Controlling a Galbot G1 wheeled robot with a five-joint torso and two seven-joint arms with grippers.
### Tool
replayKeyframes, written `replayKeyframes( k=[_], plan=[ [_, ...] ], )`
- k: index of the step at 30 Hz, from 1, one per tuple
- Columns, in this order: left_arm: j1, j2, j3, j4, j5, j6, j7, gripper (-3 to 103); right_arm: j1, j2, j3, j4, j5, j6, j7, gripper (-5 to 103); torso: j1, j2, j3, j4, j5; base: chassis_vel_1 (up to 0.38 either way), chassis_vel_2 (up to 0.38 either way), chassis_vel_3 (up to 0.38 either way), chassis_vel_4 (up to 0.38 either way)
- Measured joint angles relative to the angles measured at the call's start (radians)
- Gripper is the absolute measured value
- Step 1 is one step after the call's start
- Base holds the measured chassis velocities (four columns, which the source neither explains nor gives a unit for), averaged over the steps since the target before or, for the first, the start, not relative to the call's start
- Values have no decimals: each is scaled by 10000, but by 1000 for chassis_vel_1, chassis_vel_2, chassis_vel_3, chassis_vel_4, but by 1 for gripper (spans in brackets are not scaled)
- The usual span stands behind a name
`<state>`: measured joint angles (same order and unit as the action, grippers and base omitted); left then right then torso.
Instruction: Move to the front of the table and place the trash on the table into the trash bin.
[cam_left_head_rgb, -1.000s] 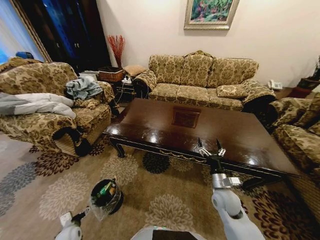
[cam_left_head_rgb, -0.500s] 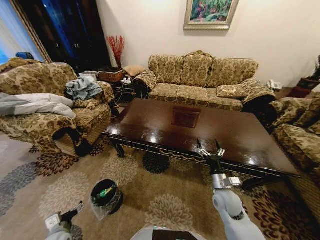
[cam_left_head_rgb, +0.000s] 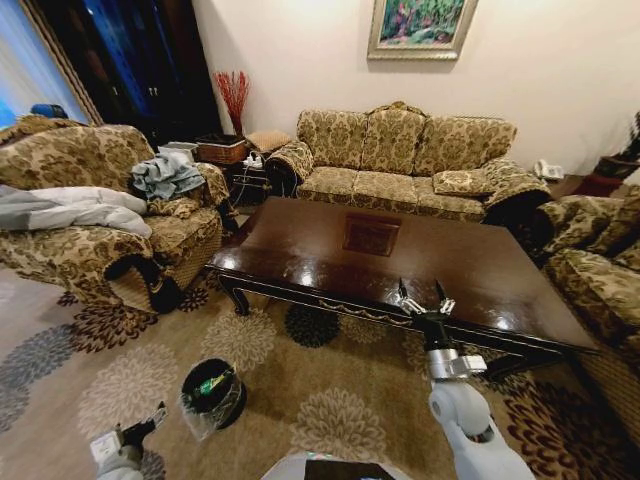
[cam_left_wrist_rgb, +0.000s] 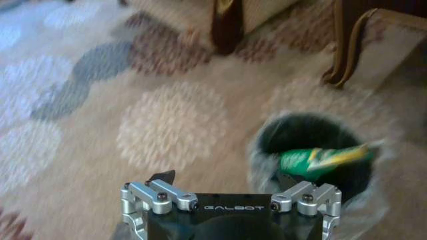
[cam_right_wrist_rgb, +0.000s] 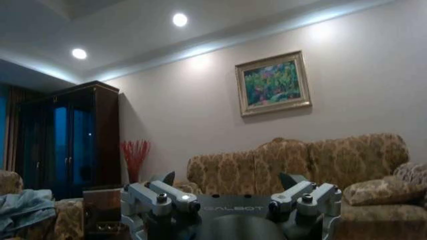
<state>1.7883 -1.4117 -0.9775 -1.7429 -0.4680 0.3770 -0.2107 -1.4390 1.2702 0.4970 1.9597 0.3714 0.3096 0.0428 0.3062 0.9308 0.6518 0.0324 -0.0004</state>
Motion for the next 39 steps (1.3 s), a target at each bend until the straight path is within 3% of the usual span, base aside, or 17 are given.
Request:
replayKeyframes(
  k=[3, 4, 5, 7, 8, 10, 11, 13, 14, 15, 16, 18, 20, 21, 23, 27, 39],
  plan=[
    [-111, 86, -157, 351, -561, 147, -201, 100, 27, 58, -22, -240, 122, 95, -128, 100, 0, 2, -1, -1, 5, 0, 0, 0, 0],
    [16, 297, -46, 534, -1018, 610, -169, 100, 58, 95, -49, -425, 276, 168, -199, 100, 0, 2, 0, -7, 5, 0, 0, 0, 0],
    [132, 404, 31, 749, -827, 698, -18, 100, 103, 137, -86, -589, 382, 264, -224, 100, 0, 2, 0, -5, -1, 0, 0, 0, 0],
    [203, 411, -20, 1091, 692, -92, 117, 100, 191, 222, -161, -911, 503, 489, -280, 100, 0, 2, 1, 3, 0, 0, 0, 0, 0],
    [203, 411, -20, 1091, 692, -92, 117, 100, 191, 222, -161, -911, 503, 489, -280, 100, 0, 2, 1, 3, 0, 0, 0, 0, 0],
    [200, 228, -363, 653, 1801, -842, -46, 100, 273, 285, -262, -1197, 562, 664, -343, 100, 0, 3, 0, 3, 2, 0, 0, 0, 0],
    [146, 176, -494, 400, 2249, -1522, -148, 100, 293, 306, -290, -1224, 544, 674, -357, 100, 0, 3, 1, 0, 5, 0, 0, 0, 0],
    [105, 149, -573, 296, 2576, -1905, -140, 100, 291, 319, -291, -1210, 519, 645, -363, 100, 0, 3, 0, -2, 7, 0, 0, 0, 0],
    [25, 106, -702, 9, 3047, -2760, 26, 100, 228, 317, -274, -982, 454, 426, -364, 100, 1, 3, 2, -1, 11, 0, 0, 0, 0],
    [-11, 99, -691, -361, 2987, -3368, 226, 100, 138, 273, -245, -709, 418, 211, -364, 100, 2, 3, 2, 0, 4, 0, 0, 0, 0],
    [-11, 99, -691, -361, 2987, -3368, 226, 100, 138, 273, -245, -709, 418, 211, -364, 100, 2, 3, 2, 0, 4, 0, 0, 0, 0],
    [26, 94, -504, -1334, 2228, -4277, 939, 100, -182, 120, -127, -146, 263, -221, -359, 100, 2, 3, 2, -2, 4, 0, 0, 0, 0],
    [59, 110, -252, -2157, 1609, -4716, 1558, 100, -571, -22, -17, 307, 114, -533, -432, 100, 2, 5, 1, -2, 5, 0, 0, 0, 0],
    [59, 110, -252, -2157, 1609, -4716, 1558, 100, -571, -22, -17, 307, 114, -533, -432, 100, 2, 5, 1, -2, 5, 0, 0, 0, 0],
    [-168, 203, 144, -3128, 925, -4990, 2310, 100, -1141, -108, 68, 918, -12, -937, -621, 100, 1, 6, 2, -2, 6, 0, 0, 0, 0],
    [-997, 449, 424, -4109, 343, -4710, 2914, 100, -1646, 67, 81, 1752, -551, -1425, -687, 100, 2, 6, 2, -6, 6, 0, 0, 0, 0],
    [-1777, -229, 425, -4948, 244, -4194, 2746, 100, -1504, 414, -183, 2674, -1089, -2268, -527, 100, 2, 6, 3, 0, 4, 0, 0, 0, 0]
  ],
)
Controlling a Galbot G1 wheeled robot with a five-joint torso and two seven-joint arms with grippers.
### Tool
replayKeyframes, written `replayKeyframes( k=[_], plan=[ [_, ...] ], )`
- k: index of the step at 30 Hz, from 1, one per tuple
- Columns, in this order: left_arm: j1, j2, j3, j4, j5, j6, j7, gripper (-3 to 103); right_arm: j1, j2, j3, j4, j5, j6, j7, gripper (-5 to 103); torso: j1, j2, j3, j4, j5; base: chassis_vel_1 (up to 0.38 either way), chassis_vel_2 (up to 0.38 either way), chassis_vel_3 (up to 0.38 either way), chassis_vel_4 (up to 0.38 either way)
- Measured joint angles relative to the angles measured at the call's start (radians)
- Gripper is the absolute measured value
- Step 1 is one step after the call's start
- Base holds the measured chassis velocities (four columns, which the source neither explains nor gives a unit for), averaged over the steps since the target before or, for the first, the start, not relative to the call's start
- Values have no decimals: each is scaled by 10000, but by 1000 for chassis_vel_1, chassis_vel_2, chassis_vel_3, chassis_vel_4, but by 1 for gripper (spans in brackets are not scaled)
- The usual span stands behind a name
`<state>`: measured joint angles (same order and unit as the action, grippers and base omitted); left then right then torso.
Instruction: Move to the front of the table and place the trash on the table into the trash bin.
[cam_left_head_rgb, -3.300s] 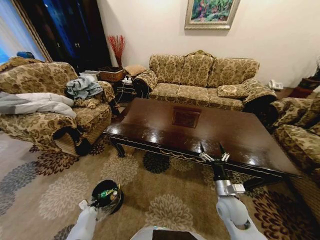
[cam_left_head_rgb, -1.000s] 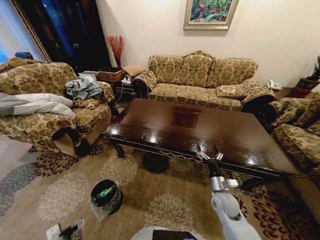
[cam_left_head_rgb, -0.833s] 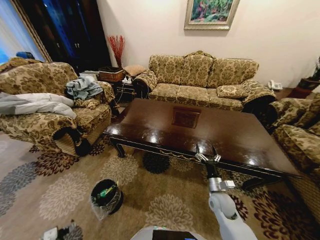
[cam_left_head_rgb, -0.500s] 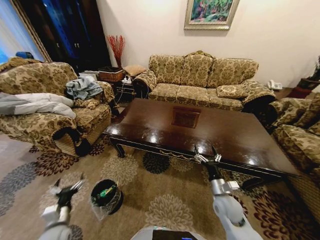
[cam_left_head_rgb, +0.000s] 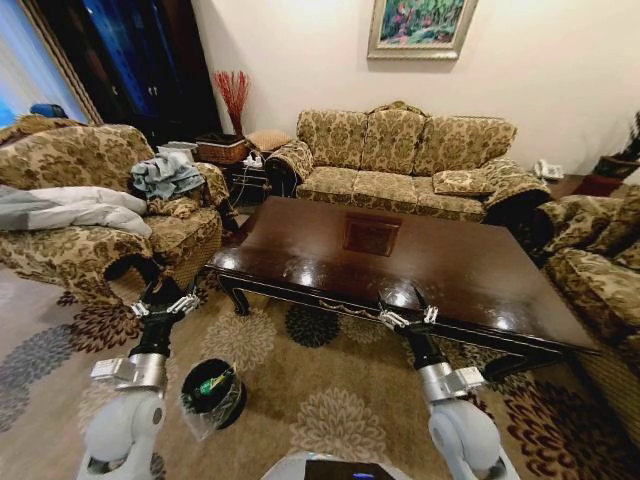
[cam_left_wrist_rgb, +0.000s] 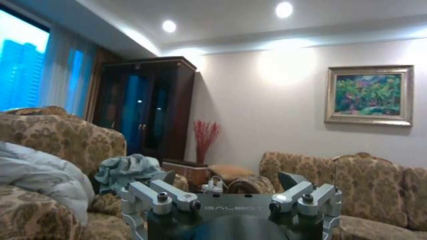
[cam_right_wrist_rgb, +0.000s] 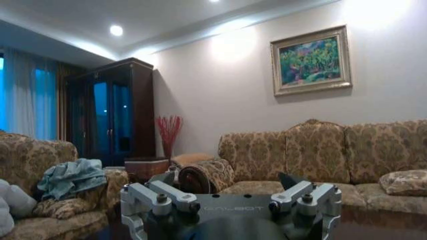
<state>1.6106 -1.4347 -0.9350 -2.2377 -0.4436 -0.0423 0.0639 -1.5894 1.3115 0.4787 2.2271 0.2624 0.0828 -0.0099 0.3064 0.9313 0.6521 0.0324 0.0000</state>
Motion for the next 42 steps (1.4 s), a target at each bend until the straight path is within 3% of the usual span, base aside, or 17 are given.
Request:
replayKeyframes(
  k=[18, 42],
  plan=[
    [558, -899, 28, -755, 534, 298, -369, 100, 728, 104, 11, -455, -659, 112, 649, 100, 0, 1, 0, -1, 0, 0, 0, 0, 0],
    [657, -949, -10, -900, 543, 374, -409, 100, 733, 116, 39, -398, -657, -130, 646, 100, 0, 1, 0, -1, 1, 0, 0, 0, 0]
  ],
)
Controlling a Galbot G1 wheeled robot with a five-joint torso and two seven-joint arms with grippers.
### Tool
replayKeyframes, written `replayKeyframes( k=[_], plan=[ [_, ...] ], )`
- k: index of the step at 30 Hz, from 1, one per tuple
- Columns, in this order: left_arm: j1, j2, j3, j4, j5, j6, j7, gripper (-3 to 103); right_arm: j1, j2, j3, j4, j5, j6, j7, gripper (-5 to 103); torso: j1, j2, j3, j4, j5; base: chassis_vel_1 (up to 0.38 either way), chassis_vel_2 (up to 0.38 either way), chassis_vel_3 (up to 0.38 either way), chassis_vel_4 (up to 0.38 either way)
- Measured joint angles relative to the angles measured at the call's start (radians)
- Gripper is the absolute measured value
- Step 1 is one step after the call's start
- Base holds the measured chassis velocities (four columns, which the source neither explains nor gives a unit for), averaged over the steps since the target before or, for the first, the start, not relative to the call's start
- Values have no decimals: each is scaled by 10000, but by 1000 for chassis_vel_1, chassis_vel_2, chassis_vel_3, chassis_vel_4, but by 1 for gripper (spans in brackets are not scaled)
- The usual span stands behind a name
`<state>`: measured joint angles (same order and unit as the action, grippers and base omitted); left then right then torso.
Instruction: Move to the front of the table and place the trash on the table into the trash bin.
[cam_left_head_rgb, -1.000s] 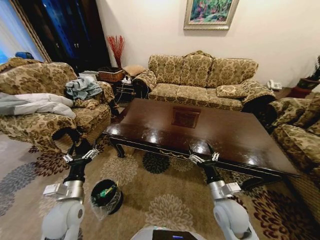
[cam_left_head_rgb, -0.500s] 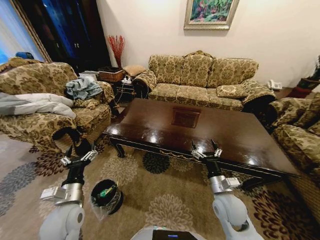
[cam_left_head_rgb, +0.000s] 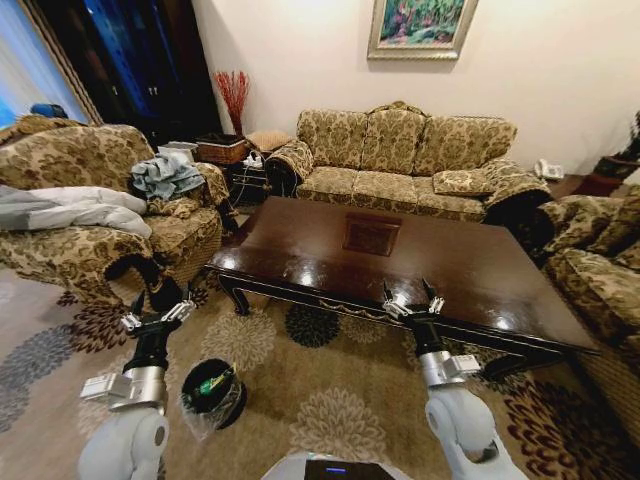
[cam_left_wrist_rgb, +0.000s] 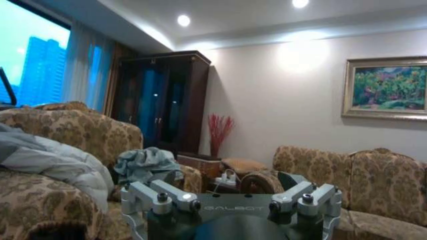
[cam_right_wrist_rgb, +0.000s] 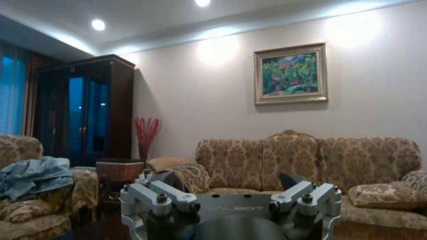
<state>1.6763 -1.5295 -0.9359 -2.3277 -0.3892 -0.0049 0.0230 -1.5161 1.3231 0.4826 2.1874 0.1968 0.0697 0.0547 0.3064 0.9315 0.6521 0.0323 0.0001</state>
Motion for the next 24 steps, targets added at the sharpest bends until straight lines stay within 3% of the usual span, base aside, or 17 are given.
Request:
replayKeyframes(
  k=[24],
  plan=[
    [-2, 8, 1, 17, -4, -5, 4, 100, -4, -1, 1, -1, 10, 6, -3, 100, 0, 0, 0, -1, 0, -71, -70, -67, -74]
  ],
)
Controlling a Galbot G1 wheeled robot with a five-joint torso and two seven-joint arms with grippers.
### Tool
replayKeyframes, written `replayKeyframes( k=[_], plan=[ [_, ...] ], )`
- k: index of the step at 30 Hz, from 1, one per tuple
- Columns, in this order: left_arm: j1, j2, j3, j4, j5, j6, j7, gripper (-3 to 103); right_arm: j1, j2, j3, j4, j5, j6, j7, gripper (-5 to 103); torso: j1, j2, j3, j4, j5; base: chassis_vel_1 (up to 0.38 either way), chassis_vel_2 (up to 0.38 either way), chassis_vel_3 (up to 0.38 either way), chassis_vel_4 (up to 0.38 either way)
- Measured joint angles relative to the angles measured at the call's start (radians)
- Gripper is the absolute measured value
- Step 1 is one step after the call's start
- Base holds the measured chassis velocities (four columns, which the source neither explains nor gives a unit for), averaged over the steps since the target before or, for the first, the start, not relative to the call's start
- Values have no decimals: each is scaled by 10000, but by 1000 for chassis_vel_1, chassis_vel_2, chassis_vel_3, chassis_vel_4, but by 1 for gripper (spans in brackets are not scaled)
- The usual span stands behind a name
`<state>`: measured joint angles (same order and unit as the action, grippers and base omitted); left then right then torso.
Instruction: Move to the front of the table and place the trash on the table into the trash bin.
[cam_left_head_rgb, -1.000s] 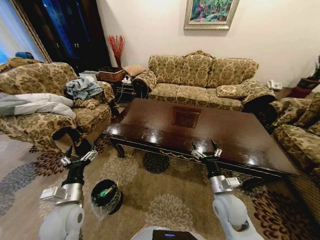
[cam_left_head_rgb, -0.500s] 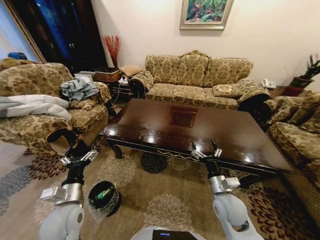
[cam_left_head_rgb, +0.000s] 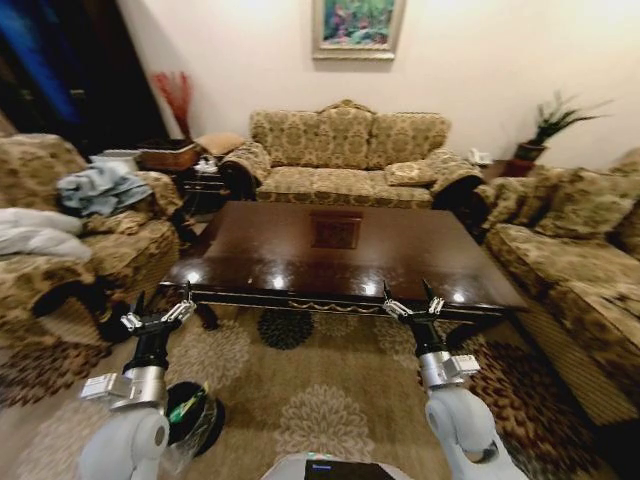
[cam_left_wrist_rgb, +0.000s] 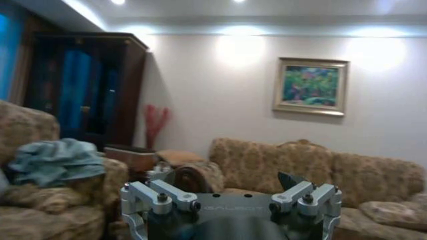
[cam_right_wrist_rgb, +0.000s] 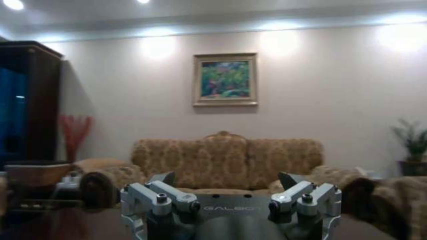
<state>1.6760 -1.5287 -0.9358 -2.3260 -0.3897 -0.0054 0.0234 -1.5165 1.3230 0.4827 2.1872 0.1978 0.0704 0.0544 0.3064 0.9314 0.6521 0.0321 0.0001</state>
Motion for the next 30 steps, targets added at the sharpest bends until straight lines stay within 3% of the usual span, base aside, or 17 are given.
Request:
replayKeyframes(
  k=[11, 30],
  plan=[
    [0, 1, 0, 0, 0, 0, 1, 100, -1, 0, 0, 0, 5, 6, -1, 100, -10, -20, -12, 1, 0, -47, -44, -51, -53],
    [-1, 2, 0, 1, -1, -1, 0, 100, -1, 0, -1, 0, 6, 6, -2, 100, -412, -920, -506, -2, -1, 0, 0, 0, 0]
  ],
)
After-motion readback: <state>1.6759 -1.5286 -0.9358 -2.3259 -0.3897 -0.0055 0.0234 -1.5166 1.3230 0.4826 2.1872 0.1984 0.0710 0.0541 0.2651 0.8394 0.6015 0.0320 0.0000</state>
